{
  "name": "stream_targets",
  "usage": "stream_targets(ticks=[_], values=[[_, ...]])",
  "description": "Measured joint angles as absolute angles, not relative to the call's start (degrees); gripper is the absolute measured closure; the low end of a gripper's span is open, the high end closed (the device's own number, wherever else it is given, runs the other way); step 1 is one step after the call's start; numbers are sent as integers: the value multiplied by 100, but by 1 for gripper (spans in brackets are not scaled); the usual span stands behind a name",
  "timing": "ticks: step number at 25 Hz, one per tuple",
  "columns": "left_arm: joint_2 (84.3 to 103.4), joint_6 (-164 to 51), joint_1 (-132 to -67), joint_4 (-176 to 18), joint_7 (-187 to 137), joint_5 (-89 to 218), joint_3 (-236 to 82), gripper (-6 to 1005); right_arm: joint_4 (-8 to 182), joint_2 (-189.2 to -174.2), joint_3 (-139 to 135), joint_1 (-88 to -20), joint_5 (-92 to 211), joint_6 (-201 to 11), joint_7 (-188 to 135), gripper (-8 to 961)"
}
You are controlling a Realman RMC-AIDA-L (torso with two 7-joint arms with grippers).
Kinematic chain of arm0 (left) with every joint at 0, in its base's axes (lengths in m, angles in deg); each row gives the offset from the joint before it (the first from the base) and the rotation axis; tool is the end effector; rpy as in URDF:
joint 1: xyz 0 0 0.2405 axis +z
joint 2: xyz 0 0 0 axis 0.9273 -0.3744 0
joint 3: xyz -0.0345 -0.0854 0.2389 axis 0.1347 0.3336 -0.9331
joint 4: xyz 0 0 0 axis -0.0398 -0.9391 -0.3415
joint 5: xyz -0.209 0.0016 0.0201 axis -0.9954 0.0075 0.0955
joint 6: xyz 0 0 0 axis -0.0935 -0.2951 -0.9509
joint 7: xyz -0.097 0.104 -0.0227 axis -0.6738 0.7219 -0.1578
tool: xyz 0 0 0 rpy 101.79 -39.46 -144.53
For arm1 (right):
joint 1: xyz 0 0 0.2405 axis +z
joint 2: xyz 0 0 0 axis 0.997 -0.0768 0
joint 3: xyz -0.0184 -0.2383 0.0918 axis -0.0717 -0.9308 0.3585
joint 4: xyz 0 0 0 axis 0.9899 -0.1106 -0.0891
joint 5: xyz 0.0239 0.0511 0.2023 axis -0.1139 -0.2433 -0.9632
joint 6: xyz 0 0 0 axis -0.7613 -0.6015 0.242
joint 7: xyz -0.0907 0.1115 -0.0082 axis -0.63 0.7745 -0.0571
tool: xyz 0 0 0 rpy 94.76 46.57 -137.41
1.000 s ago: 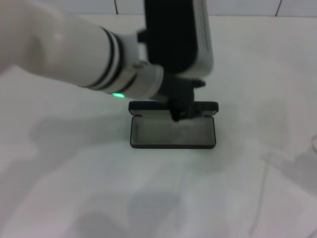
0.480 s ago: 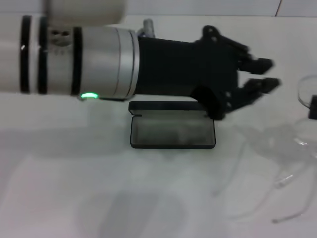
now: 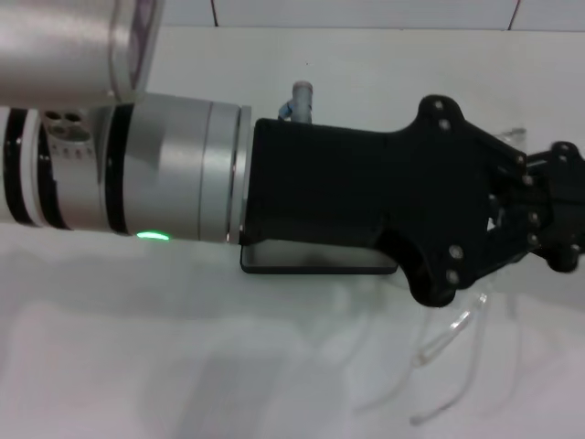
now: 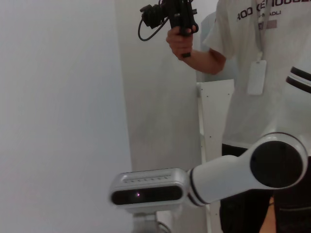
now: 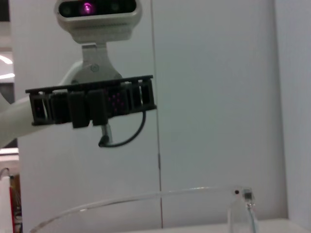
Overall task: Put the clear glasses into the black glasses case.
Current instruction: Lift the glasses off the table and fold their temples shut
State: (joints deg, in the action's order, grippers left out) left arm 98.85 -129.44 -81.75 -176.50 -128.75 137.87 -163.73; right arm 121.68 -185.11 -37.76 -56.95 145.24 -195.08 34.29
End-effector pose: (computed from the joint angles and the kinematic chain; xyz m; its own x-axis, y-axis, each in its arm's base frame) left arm -0.0485 0.2412 0.0075 0.7966 -0.1010 0.5960 -0.1014 -0.9943 -0.0330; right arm 0.2292 0.3005 0.0352 0.7362 0.0297 -0.6761 -0.0787 -0.9885 -0.1292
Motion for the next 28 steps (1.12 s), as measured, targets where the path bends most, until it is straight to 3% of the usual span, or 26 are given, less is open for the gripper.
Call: stream_targets(ticks=[7, 28], values=[[9883, -12988, -8323, -17105, -12677, 13709, -16363, 957, 11912, -18520, -3989, -5473, 14185, -19506, 3275, 832], [9886, -13004, -8657, -15092, -10896, 12520, -16369, 957, 11845, -18517, -4631, -5492, 13447, -19614, 3185, 832]])
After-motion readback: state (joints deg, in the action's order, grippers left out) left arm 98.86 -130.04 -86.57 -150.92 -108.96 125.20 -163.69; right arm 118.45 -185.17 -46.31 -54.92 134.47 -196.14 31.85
